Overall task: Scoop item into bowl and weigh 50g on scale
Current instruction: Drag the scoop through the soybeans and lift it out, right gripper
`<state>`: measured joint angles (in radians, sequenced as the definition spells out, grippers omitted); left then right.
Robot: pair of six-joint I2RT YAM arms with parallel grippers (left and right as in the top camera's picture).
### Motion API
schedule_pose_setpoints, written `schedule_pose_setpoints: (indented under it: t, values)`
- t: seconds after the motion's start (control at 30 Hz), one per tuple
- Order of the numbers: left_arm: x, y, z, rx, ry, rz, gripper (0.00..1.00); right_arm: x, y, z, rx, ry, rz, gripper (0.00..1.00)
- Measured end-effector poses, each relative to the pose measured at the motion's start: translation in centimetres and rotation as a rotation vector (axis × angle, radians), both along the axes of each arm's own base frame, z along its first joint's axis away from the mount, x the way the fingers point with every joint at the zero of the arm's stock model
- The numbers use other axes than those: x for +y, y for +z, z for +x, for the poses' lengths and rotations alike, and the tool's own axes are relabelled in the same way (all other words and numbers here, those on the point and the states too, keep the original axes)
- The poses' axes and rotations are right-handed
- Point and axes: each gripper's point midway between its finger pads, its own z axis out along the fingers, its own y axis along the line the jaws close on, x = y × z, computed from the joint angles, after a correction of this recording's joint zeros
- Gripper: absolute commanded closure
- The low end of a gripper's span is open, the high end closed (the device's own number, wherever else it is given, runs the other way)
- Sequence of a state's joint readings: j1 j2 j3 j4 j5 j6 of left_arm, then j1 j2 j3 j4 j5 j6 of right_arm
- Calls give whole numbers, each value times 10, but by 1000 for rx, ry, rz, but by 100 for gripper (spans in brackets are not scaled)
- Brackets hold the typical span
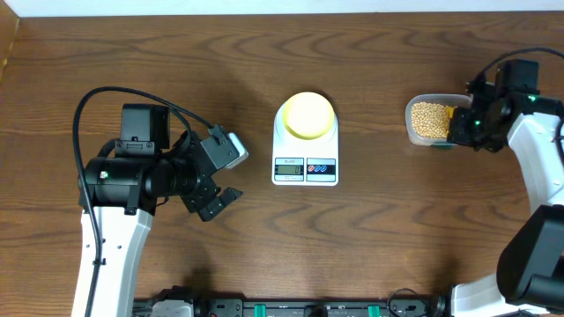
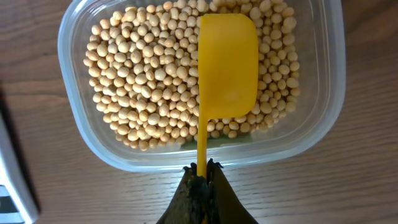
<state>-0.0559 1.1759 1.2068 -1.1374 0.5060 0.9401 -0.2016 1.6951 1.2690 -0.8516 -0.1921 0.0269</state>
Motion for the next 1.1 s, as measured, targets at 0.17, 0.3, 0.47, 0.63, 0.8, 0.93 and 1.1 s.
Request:
schedule_pose_setpoints:
  t: [0.17,0.3,0.47,0.63,0.8,0.93,1.1]
  values:
    - [0,0,0,0,0,0,2,1,1,-2,7,-37,44,99]
    - [0,0,0,0,0,0,2,4,0,-3,12,-57,73,99]
    - [0,0,0,0,0,0,2,10,-11,-12,49,-79,110,99]
    - [0,0,0,0,0,0,2,12,-22,-22,81,-113,139,99]
    - [0,0,0,0,0,0,2,6,-23,-24,83,-150,168,99]
    - [0,0,0,0,0,0,2,0,-24,-26,87,-187,193,99]
    - [0,0,0,0,0,0,2,-10,-23,-28,77,-229,242,99]
